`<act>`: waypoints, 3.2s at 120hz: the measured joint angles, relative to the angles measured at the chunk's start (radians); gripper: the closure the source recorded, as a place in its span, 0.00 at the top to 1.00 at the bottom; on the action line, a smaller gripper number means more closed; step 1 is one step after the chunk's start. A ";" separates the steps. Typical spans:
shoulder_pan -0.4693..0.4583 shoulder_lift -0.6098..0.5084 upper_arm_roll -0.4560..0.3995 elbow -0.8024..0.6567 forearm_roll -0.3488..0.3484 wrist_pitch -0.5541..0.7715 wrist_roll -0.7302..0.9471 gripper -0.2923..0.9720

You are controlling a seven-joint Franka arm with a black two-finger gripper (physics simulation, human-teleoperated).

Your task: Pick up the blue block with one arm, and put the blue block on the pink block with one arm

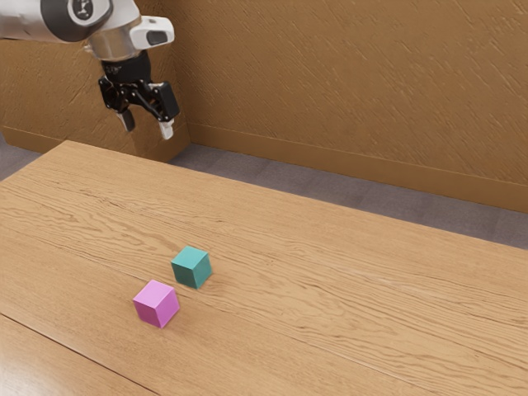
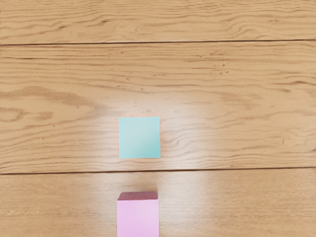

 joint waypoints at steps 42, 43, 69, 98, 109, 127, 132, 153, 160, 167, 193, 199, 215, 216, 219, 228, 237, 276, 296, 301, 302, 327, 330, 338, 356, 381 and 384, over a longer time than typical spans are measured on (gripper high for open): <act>-0.001 0.005 -0.004 -0.230 0.003 0.206 0.012 0.77; -0.001 0.009 -0.004 -0.241 0.003 0.214 0.012 0.77; 0.000 0.174 -0.005 -0.316 0.014 0.385 0.016 0.77; 0.008 0.324 -0.005 -0.318 0.046 0.502 0.020 0.77; 0.009 0.360 -0.005 -0.317 0.058 0.531 0.021 0.77; 0.009 0.398 -0.004 -0.316 0.070 0.561 0.023 0.77; 0.010 0.404 -0.004 -0.316 0.073 0.567 0.023 0.77; 0.027 0.409 -0.002 -0.315 0.078 0.581 0.025 0.77; 0.029 0.416 -0.002 -0.315 0.079 0.583 0.026 0.77; 0.030 0.429 -0.002 -0.316 0.080 0.588 0.026 0.77; 0.030 0.463 -0.003 -0.318 0.080 0.602 0.028 0.77; 0.030 0.471 -0.003 -0.317 0.080 0.604 0.028 0.77; 0.030 0.483 -0.003 -0.317 0.079 0.609 0.029 0.76; 0.030 0.483 -0.003 -0.317 0.079 0.609 0.029 0.76; 0.030 0.485 -0.003 -0.316 0.079 0.610 0.029 0.75; 0.030 0.486 -0.003 -0.315 0.076 0.612 0.029 0.67; 0.030 0.479 -0.007 -0.315 0.073 0.613 0.027 0.59; 0.053 0.135 -0.023 -0.550 0.073 0.599 0.004 0.52; 0.058 -0.018 -0.023 -0.664 0.074 0.571 -0.019 0.51; 0.057 -0.034 -0.023 -0.684 0.074 0.566 -0.024 0.51; 0.057 -0.036 -0.023 -0.687 0.074 0.565 -0.025 0.50; 0.054 -0.041 -0.024 -0.733 0.075 0.557 -0.047 0.50; 0.055 -0.037 -0.024 -0.734 0.075 0.558 -0.049 0.50; 0.054 -0.028 -0.024 -0.736 0.075 0.562 -0.054 0.50; 0.053 -0.005 -0.025 -0.739 0.076 0.573 -0.065 0.50; 0.051 0.020 -0.025 -0.735 0.075 0.600 -0.075 0.51; 0.051 0.020 -0.025 -0.734 0.075 0.602 -0.076 0.53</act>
